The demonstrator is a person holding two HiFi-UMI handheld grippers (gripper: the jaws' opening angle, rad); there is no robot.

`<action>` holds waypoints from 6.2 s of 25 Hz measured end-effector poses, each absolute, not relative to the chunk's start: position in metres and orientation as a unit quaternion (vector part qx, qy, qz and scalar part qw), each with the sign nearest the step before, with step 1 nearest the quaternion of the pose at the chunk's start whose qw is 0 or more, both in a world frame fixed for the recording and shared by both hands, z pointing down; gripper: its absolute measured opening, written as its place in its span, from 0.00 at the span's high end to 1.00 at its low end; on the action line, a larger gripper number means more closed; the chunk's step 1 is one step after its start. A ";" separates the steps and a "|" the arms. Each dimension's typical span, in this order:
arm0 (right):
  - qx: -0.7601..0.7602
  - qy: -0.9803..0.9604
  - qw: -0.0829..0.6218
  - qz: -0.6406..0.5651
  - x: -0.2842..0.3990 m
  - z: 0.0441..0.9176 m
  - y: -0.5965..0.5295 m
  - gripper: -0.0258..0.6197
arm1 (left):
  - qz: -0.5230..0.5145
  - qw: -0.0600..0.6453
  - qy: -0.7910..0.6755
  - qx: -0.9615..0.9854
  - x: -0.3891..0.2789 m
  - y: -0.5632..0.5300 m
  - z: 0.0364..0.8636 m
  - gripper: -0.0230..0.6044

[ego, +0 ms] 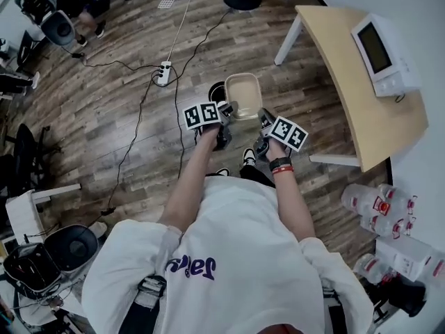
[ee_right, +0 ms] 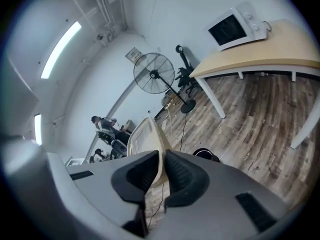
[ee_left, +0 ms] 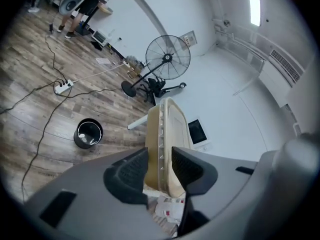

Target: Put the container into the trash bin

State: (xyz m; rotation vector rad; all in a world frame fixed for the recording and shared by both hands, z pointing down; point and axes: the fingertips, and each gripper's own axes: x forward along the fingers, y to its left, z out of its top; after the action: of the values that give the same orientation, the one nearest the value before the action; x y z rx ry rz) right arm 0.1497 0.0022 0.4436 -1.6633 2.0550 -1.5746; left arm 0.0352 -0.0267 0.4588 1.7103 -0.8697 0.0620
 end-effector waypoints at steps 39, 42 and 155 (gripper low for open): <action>-0.477 0.602 -0.115 -0.630 0.110 0.636 -0.116 0.88 | 0.073 0.657 -0.476 0.581 -0.012 -0.116 0.644 0.81; -0.473 0.597 -0.125 -0.636 0.103 0.655 -0.126 0.88 | 0.088 0.657 -0.477 0.577 -0.018 -0.126 0.662 0.82; -0.453 0.542 -0.231 -0.669 0.094 0.973 -0.239 0.77 | 0.175 0.699 -0.436 0.540 -0.037 -0.238 0.987 0.56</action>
State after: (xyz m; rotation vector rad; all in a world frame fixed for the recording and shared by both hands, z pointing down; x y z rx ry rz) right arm 0.0936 -0.2387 0.9727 -1.6800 2.0085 -2.4828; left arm -0.0367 -0.2383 0.9869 1.2029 -0.9713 0.3897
